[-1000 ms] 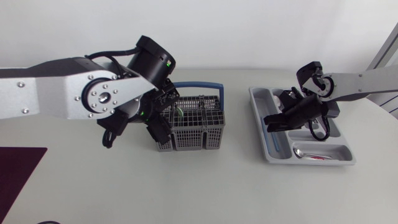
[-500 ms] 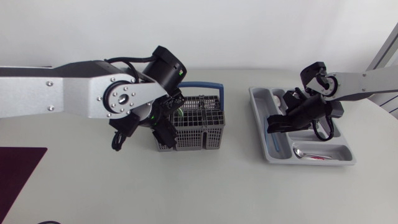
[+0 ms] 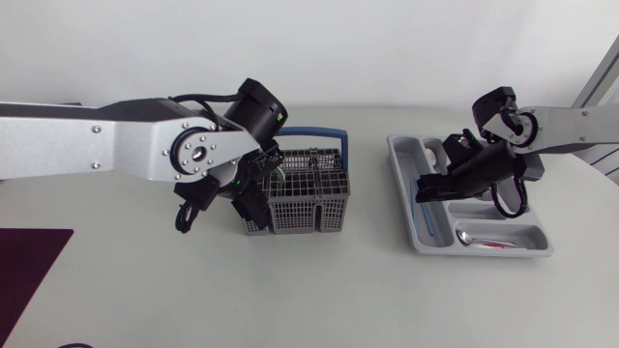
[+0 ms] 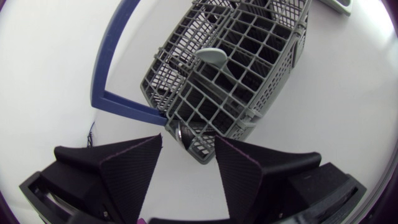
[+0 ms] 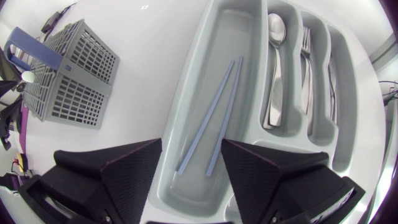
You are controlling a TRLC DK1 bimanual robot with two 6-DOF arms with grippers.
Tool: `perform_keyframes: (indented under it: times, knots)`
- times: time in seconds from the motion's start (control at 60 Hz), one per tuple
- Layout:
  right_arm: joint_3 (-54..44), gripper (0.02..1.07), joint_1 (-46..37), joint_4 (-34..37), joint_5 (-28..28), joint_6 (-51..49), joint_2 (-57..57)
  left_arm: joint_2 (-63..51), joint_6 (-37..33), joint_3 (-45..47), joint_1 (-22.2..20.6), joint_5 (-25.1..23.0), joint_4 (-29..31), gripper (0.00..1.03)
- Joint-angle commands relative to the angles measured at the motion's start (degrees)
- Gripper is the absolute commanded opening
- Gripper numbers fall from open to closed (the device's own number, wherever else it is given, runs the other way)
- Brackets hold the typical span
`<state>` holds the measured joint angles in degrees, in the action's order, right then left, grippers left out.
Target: Unload the cutlery basket into the drawer organizer.
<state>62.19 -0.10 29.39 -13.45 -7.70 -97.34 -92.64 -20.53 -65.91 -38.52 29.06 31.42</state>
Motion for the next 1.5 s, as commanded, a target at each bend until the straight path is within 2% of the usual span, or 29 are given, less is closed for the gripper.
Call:
perform_keyframes:
  times: [0.0,0.183,0.583,0.833,1.05,1.35,1.483]
  knots:
    - [-1.7,0.72,0.4,0.4,0.0,-0.6,1.3,-1.3,1.4,-1.6,0.4,0.7,0.1,0.61]
    - [-2.7,0.72,0.3,0.1,0.0,-1.1,2.1,-1.7,1.3,-1.7,0.4,1.4,-0.3,0.56]
    - [-3.6,0.72,0.4,0.0,-0.1,-1.6,3.0,-3.9,1.6,-1.7,0.4,3.0,-1.4,0.24]
    - [-3.6,0.72,0.7,0.2,-0.3,-1.9,3.6,-4.0,1.6,-1.3,-0.3,5.0,-2.0,0.21]
    - [-3.5,0.72,1.2,0.3,-0.2,-1.9,3.8,-2.8,0.3,0.3,-0.9,5.1,-4.1,0.14]
    - [-3.7,0.72,1.9,0.3,-0.2,-1.9,4.8,0.4,-0.9,0.8,-1.2,5.4,-5.0,0.14]
    - [-4.4,0.72,2.6,-0.1,-0.1,-1.8,6.4,1.9,-1.8,1.5,-1.4,7.0,-5.7,0.14]
